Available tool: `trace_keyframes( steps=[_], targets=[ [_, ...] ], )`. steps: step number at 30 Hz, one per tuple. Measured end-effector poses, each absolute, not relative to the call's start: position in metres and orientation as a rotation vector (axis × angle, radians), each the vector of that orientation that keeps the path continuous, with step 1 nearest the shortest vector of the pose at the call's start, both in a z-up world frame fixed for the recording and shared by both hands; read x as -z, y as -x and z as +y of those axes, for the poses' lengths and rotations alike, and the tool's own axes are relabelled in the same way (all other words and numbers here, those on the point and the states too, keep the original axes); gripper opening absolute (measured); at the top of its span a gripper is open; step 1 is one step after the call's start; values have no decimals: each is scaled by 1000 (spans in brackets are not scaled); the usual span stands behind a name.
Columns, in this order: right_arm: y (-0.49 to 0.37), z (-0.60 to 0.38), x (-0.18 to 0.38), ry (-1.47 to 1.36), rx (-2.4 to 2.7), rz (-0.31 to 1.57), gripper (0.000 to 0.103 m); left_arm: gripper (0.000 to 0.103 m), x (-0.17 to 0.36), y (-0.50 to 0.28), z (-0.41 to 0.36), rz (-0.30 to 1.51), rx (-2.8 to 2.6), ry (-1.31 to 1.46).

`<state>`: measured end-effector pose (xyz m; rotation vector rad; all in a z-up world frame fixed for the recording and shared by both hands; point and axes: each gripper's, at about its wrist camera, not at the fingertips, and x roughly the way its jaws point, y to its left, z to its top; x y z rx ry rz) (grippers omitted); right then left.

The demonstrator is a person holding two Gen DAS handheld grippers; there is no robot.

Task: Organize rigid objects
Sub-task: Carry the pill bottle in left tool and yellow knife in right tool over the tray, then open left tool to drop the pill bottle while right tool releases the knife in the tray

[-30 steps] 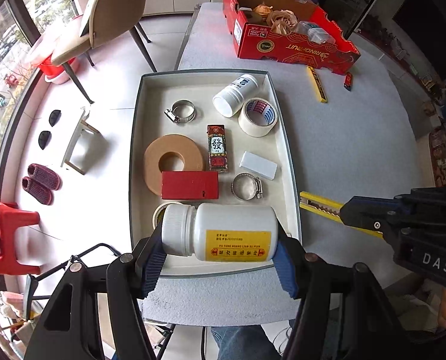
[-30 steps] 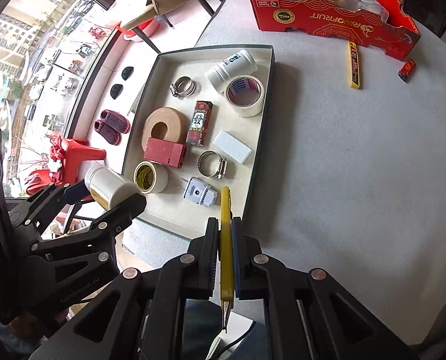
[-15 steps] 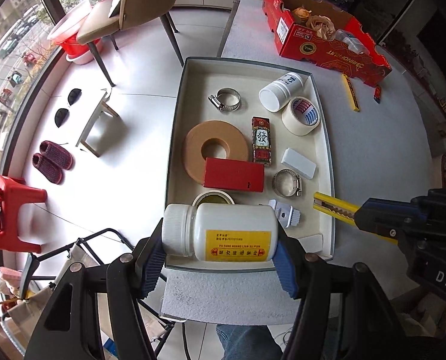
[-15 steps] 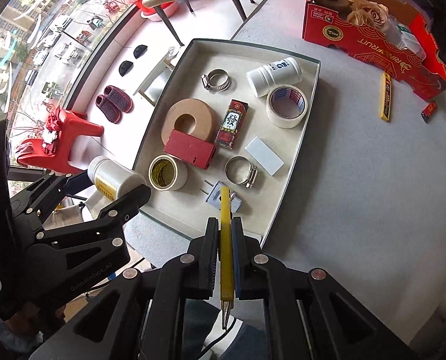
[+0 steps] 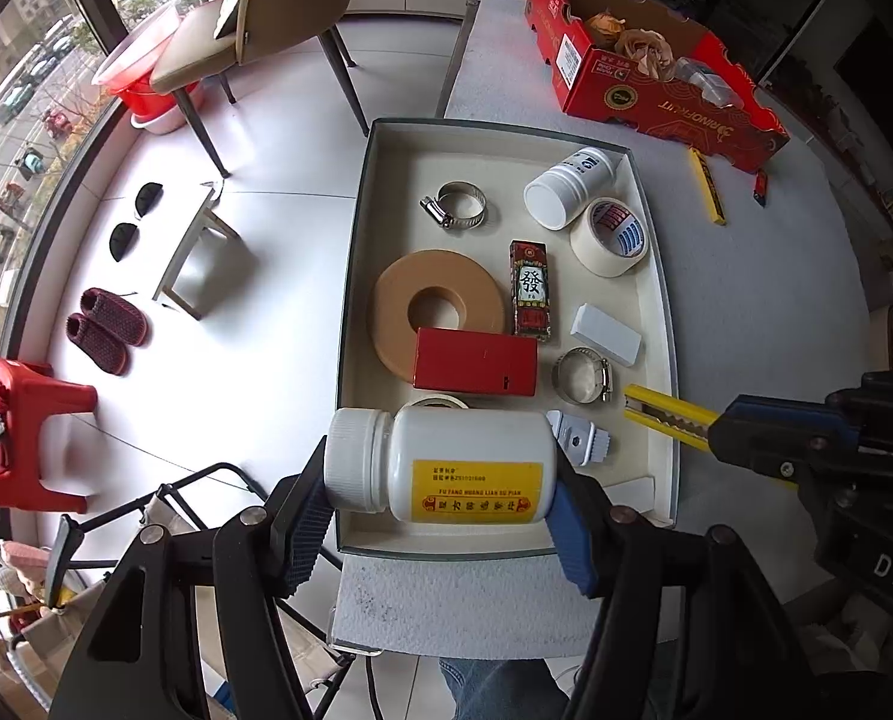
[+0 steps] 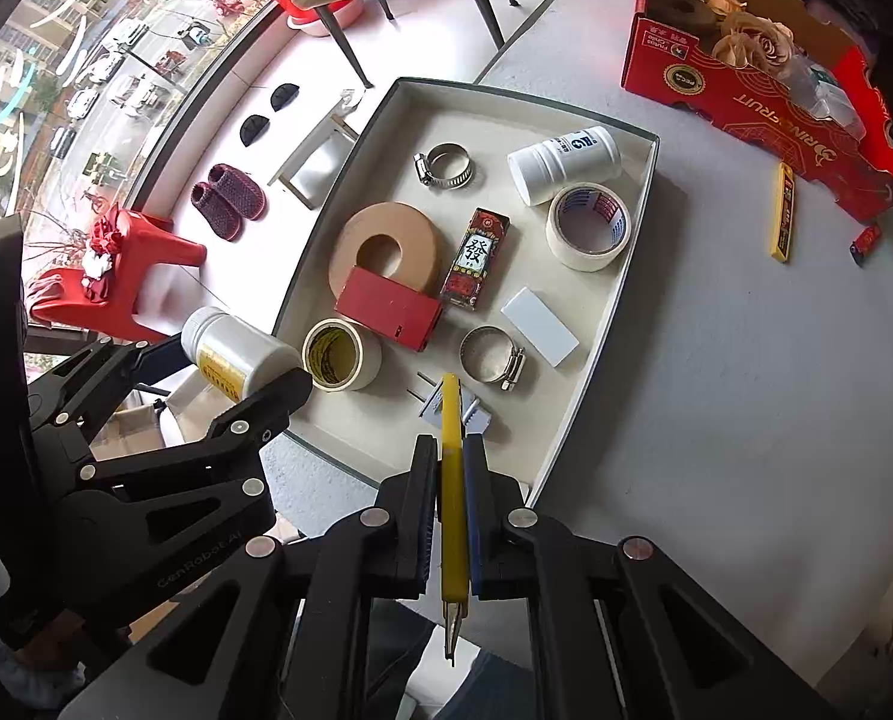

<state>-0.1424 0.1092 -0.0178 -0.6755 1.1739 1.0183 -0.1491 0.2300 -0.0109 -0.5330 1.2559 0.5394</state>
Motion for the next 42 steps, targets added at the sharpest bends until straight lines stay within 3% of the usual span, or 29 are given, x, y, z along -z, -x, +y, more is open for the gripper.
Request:
trace_keyframes(
  steps=[42],
  targets=[
    [85,171,28,569,-922,1149,10,67,46,81,276,1306,-628,554]
  ],
)
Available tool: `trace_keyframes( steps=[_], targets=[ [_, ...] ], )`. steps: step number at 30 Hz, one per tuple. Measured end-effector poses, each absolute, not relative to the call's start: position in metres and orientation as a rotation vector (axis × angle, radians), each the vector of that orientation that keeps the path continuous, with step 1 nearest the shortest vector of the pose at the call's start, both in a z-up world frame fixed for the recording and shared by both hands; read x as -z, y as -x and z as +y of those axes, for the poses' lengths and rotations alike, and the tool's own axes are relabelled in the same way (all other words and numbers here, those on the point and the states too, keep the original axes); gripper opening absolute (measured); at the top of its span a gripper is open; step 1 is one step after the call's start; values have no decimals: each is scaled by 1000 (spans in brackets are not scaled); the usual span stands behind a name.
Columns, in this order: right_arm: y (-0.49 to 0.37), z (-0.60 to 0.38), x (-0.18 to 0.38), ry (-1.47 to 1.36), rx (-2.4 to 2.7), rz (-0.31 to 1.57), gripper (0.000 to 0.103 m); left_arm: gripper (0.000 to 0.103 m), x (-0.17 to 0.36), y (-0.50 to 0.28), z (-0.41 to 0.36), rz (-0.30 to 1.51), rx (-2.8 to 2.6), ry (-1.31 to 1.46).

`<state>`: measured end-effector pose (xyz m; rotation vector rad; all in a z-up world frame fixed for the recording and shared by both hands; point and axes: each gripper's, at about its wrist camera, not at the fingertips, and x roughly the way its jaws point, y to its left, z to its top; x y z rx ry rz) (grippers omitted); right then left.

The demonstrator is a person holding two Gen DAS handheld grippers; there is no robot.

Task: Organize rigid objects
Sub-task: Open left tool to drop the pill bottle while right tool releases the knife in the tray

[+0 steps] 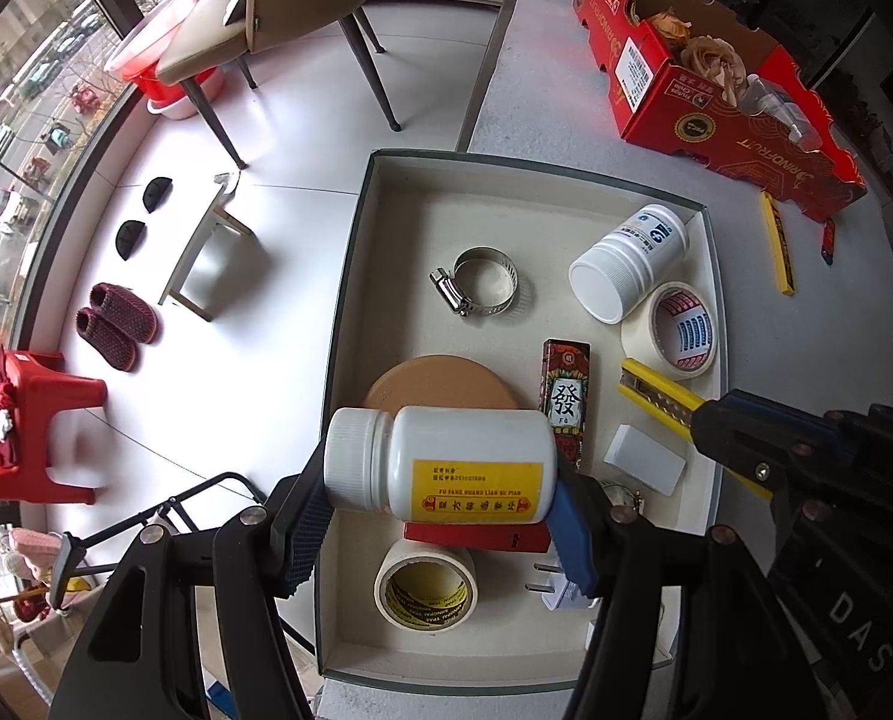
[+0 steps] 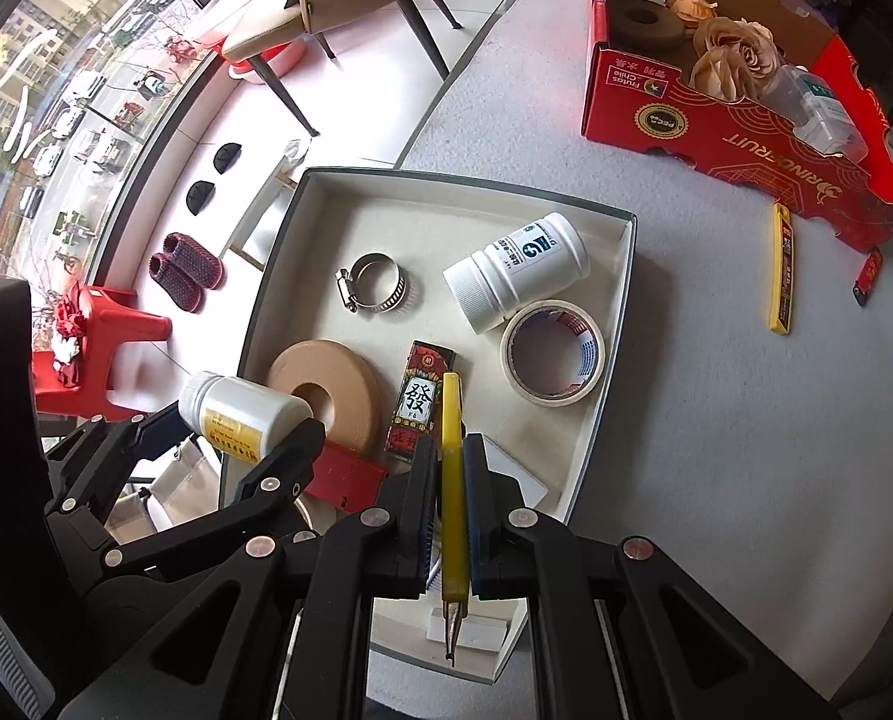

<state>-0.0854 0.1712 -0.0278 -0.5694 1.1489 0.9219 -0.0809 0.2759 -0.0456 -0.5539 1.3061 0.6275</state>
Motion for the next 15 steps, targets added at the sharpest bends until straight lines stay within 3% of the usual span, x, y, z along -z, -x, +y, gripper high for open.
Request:
trace_keyframes(
  steps=[15],
  targets=[
    [82,172,48,600,-883,1168,10,67,62,82,275,1328,-647,571]
  ],
)
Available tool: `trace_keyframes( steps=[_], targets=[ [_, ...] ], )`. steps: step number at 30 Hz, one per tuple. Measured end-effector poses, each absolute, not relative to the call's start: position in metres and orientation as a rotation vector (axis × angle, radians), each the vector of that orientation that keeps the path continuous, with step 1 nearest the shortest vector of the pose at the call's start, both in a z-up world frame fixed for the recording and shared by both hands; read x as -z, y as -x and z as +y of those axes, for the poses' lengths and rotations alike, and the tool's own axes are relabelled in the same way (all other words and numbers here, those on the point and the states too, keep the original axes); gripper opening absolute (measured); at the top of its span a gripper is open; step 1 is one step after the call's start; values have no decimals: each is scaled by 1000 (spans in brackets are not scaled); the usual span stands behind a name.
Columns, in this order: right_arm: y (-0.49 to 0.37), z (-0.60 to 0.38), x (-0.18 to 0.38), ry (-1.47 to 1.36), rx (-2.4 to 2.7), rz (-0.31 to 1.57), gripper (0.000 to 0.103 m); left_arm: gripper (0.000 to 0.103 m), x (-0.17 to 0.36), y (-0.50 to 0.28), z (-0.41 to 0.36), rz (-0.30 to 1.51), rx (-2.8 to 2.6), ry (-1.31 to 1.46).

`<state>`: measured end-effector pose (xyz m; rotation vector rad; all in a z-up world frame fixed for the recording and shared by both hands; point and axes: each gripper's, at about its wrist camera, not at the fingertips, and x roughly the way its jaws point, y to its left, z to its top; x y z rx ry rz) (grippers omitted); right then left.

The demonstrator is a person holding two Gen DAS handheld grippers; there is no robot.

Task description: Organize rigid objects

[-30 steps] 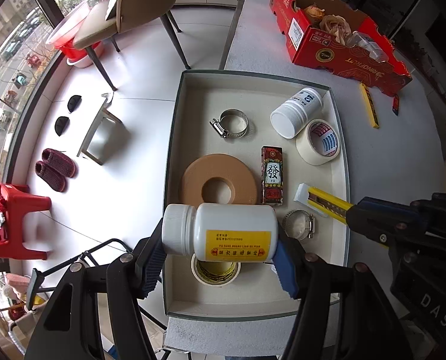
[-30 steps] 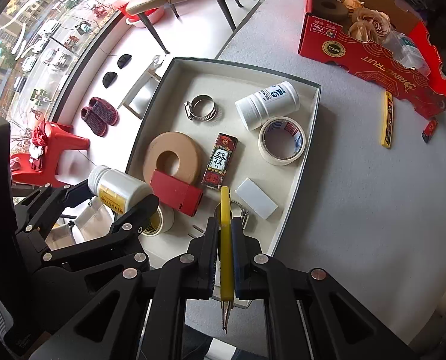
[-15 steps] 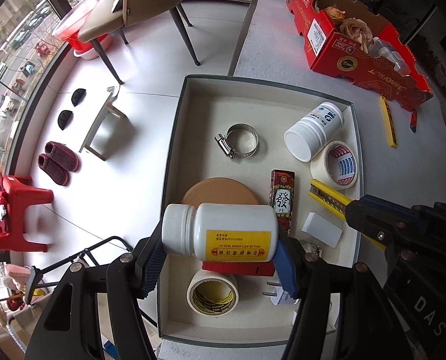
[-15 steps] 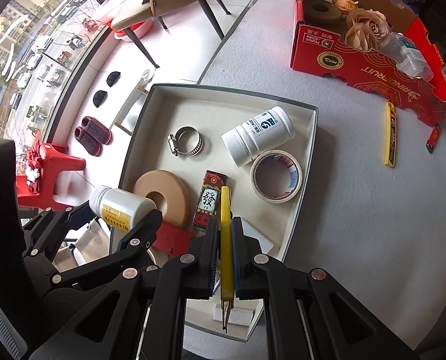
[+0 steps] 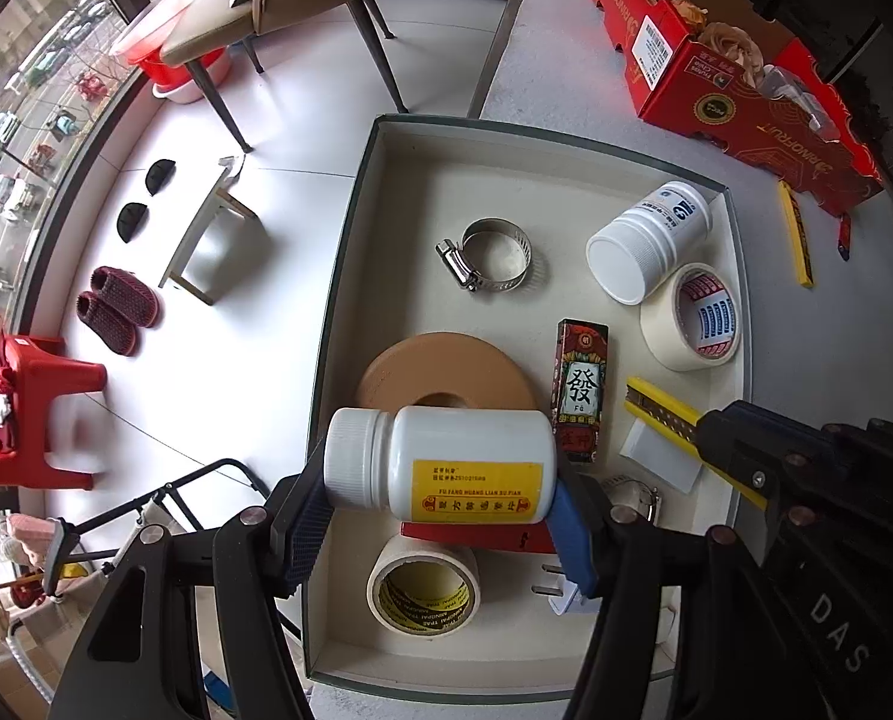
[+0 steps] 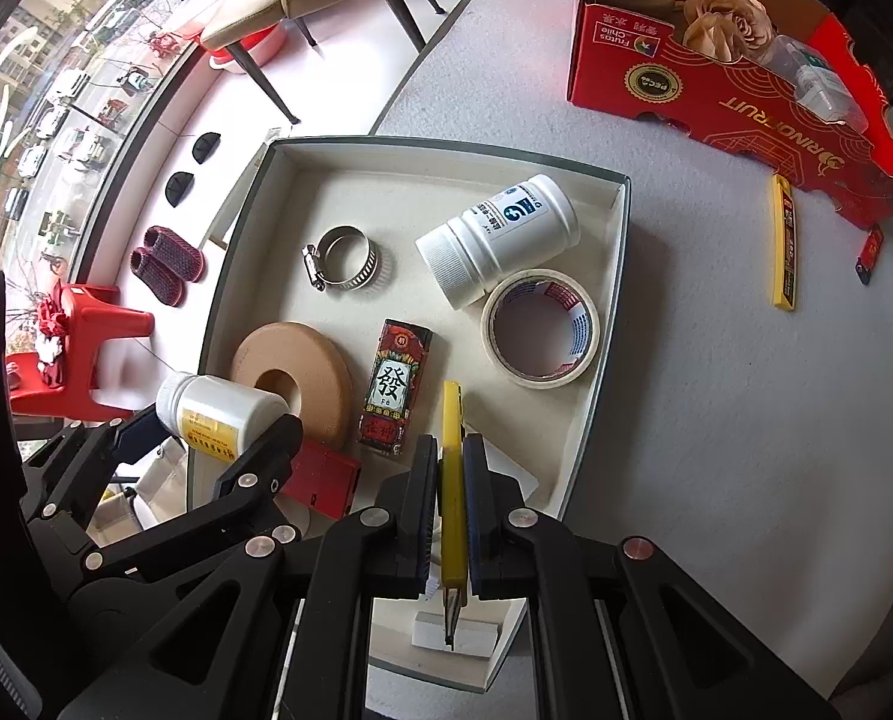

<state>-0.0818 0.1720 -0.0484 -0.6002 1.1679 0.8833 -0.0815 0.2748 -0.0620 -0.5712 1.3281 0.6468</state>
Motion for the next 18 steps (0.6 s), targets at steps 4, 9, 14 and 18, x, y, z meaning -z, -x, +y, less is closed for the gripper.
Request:
trace_keyframes(
  steps=[4,9,14,18],
  targets=[
    [83,172,50,615,-889,1169,10,79,64,88,275,1316,-653,582],
    [79,163,48,631,-840,1157,70,86,66,106,278,1327,-701,596],
    [74,145,36,575,-860,1168,89,103,55,122,280,1308,-710,618],
    [79,131,30,567,-873,1177,92,103,41,127,275,1289,-695,614]
  ],
)
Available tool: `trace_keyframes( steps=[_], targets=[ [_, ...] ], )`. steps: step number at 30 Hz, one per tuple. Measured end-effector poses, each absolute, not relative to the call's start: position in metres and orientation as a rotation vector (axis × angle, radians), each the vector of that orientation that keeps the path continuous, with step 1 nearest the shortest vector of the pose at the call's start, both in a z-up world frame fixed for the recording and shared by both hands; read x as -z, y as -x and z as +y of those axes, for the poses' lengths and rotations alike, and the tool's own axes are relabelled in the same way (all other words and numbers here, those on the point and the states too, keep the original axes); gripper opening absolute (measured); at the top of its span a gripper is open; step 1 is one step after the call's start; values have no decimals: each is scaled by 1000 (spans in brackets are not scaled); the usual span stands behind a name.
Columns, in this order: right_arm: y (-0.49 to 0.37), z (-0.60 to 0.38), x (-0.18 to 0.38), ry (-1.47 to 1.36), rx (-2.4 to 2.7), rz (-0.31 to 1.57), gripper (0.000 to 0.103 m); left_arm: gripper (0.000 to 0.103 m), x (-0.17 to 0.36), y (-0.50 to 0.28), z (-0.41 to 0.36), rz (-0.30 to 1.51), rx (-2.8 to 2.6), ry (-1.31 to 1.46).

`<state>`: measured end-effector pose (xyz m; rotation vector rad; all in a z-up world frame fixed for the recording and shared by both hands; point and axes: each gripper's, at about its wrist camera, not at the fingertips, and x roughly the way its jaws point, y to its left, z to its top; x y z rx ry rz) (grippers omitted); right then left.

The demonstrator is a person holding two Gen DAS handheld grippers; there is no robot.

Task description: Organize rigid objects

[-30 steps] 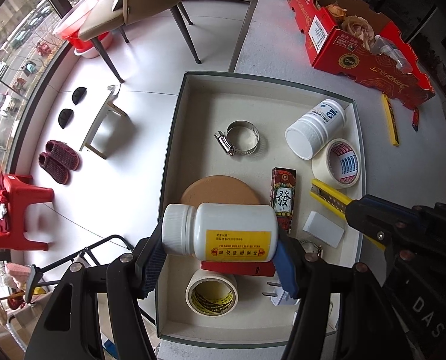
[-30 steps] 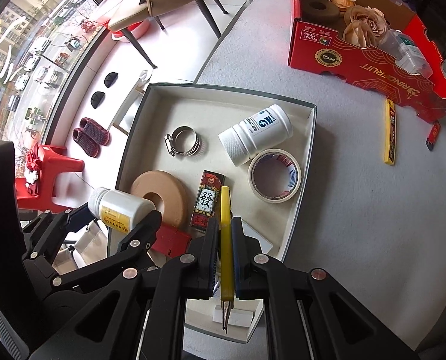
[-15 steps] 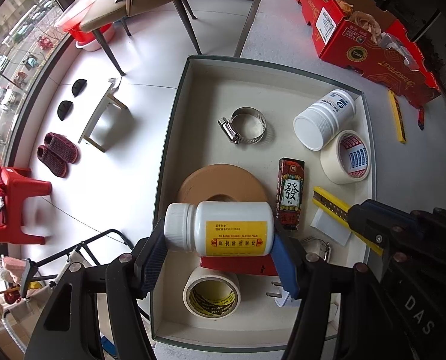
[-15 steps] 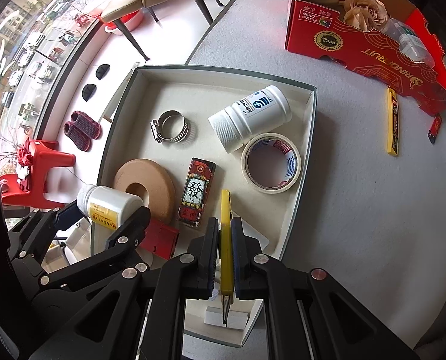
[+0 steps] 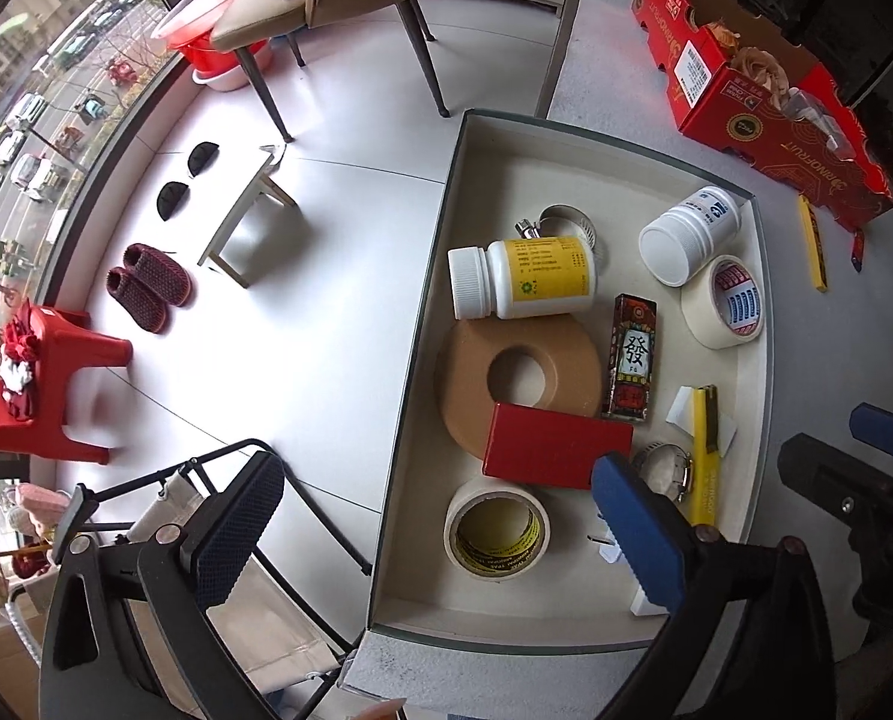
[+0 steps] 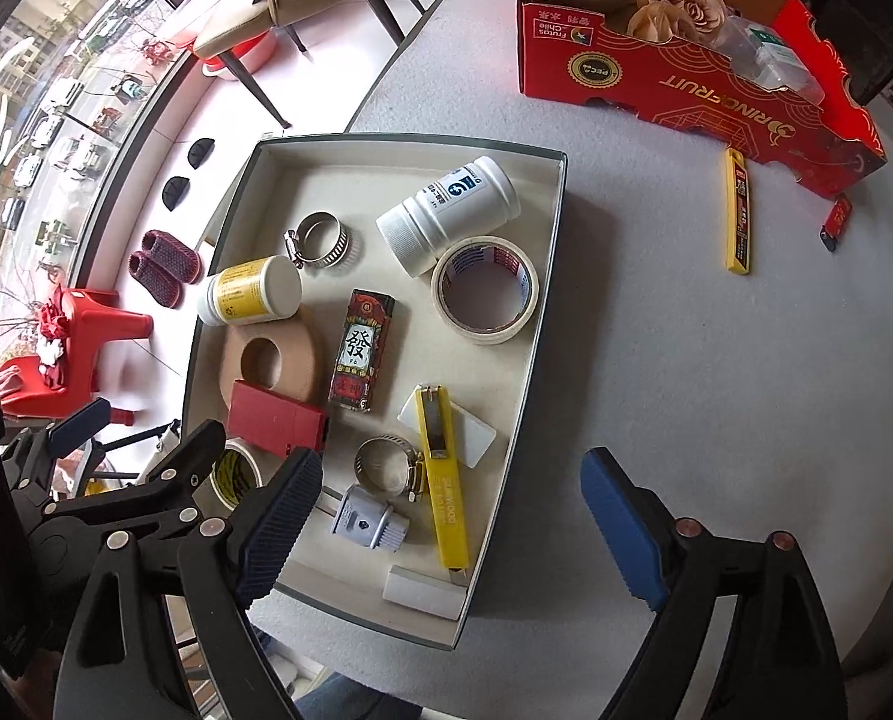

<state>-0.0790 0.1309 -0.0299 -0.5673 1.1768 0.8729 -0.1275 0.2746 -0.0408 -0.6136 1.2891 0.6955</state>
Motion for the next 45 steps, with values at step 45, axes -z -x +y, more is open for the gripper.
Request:
trace_keyframes(
  steps=[45],
  targets=[
    [134,109,1,658,-858,1093,103,103,3,162,239,1312,-638,537]
  ],
)
